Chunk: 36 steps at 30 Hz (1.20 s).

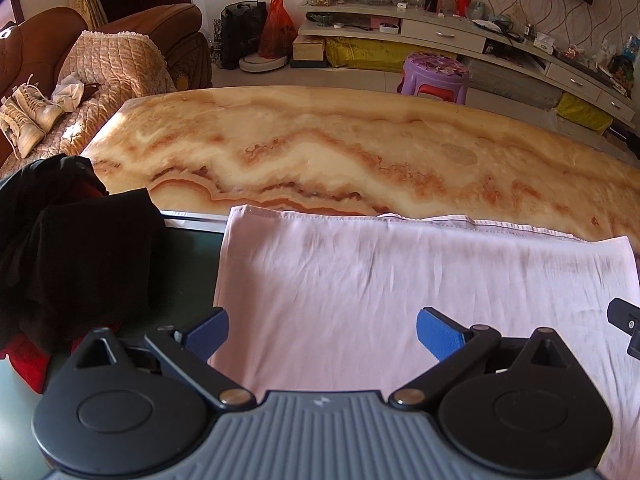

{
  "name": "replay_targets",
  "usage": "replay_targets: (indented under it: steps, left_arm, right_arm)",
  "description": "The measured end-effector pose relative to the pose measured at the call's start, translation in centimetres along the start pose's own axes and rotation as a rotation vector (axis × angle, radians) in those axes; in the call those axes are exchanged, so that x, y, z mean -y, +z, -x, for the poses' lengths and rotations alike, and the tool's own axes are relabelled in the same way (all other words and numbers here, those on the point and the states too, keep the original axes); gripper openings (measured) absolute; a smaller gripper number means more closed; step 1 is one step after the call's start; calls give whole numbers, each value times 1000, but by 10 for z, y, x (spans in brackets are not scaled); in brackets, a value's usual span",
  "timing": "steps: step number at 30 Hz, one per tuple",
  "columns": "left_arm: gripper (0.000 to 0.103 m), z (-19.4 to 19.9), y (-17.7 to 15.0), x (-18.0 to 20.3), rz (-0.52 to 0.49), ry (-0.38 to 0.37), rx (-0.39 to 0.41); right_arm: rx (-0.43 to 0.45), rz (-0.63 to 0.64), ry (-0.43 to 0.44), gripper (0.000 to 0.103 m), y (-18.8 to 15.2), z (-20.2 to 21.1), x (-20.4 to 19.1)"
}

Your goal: Fold clothes

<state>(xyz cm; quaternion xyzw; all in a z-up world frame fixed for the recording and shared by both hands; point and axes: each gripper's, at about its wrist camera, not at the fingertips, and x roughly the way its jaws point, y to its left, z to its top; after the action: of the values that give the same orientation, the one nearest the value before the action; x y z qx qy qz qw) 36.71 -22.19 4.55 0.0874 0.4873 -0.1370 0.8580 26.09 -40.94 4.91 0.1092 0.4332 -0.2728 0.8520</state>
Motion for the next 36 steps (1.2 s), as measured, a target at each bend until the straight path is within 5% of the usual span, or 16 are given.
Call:
replay_targets:
  steps: [36]
  left_arm:
    - [103,-6,-1,14,-48,-25,2]
  right_arm:
    - [-38,-4,-1,97,6,-22,3]
